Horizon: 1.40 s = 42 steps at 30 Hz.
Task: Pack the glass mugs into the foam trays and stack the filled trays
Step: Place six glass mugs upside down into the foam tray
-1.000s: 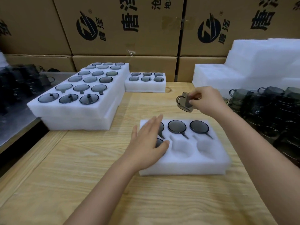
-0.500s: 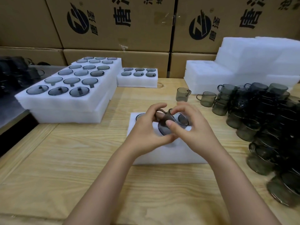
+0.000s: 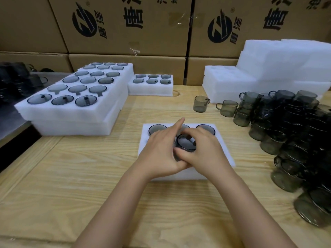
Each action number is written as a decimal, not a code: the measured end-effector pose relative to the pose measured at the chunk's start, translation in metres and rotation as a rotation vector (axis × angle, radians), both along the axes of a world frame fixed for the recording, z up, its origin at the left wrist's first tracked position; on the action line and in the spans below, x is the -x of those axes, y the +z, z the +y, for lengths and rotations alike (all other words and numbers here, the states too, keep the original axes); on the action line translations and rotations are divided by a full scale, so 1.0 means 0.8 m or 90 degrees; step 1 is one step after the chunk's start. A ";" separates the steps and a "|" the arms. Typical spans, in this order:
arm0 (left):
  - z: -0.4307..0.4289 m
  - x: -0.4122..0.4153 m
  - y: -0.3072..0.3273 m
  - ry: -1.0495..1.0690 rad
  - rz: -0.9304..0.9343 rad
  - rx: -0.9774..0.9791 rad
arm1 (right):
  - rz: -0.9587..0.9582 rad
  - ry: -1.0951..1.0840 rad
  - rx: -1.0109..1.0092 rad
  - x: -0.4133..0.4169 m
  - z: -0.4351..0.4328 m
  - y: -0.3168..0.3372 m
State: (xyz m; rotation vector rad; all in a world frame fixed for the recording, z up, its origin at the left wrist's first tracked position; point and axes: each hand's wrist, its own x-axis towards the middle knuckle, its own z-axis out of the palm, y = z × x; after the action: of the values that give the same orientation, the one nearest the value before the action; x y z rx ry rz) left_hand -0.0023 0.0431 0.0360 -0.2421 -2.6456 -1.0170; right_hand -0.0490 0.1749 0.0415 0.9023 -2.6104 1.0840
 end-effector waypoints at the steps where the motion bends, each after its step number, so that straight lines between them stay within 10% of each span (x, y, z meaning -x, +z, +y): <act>1: 0.000 0.001 0.000 -0.005 0.003 0.008 | 0.001 -0.015 -0.022 0.000 -0.001 0.000; 6: -0.002 0.006 -0.003 -0.038 -0.005 0.044 | -0.018 0.000 -0.125 -0.001 -0.003 0.010; 12: 0.001 0.006 0.031 -0.100 0.085 -0.373 | -0.093 0.084 -0.041 0.029 0.000 0.030; 20: 0.029 0.056 0.003 0.003 -0.105 0.213 | 0.089 0.063 -0.599 0.044 -0.026 -0.015; 39: 0.047 0.004 -0.028 0.248 0.234 0.287 | -0.049 0.021 -0.333 0.060 -0.034 -0.025; 42: 0.041 0.009 -0.037 0.276 0.325 0.282 | -0.291 0.052 -0.034 0.070 -0.033 -0.009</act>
State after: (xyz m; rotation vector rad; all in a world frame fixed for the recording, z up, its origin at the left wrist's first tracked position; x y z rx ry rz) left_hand -0.0097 0.0756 0.0060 -0.0088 -2.2639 -0.1873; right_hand -0.1048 0.1483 0.0344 0.8626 -2.9983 1.3890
